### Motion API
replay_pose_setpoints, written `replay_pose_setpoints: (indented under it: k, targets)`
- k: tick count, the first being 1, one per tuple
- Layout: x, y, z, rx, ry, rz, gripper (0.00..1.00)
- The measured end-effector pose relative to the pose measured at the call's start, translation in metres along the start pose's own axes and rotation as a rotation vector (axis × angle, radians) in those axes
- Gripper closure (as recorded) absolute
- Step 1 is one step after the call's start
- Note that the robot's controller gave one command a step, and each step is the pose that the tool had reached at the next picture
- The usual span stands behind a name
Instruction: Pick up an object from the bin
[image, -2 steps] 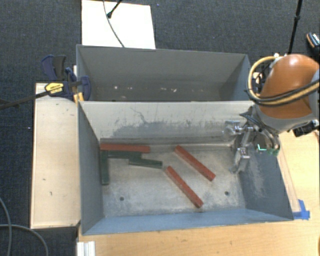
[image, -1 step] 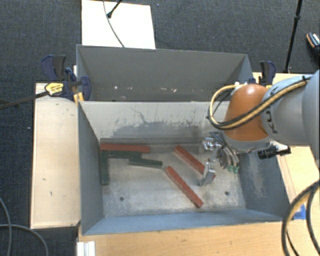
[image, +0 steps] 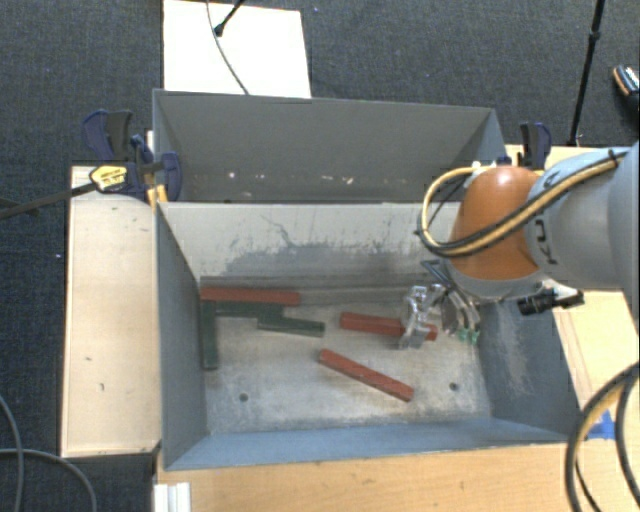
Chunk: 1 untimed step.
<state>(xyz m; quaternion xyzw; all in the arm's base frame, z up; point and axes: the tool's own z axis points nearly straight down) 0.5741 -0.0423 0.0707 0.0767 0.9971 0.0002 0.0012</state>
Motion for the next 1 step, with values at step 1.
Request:
replay_pose_setpoints:
  k: [1]
  targets:
    - [0.0382,0.0282,-0.1346,-0.001,-0.008,-0.084,1.00]
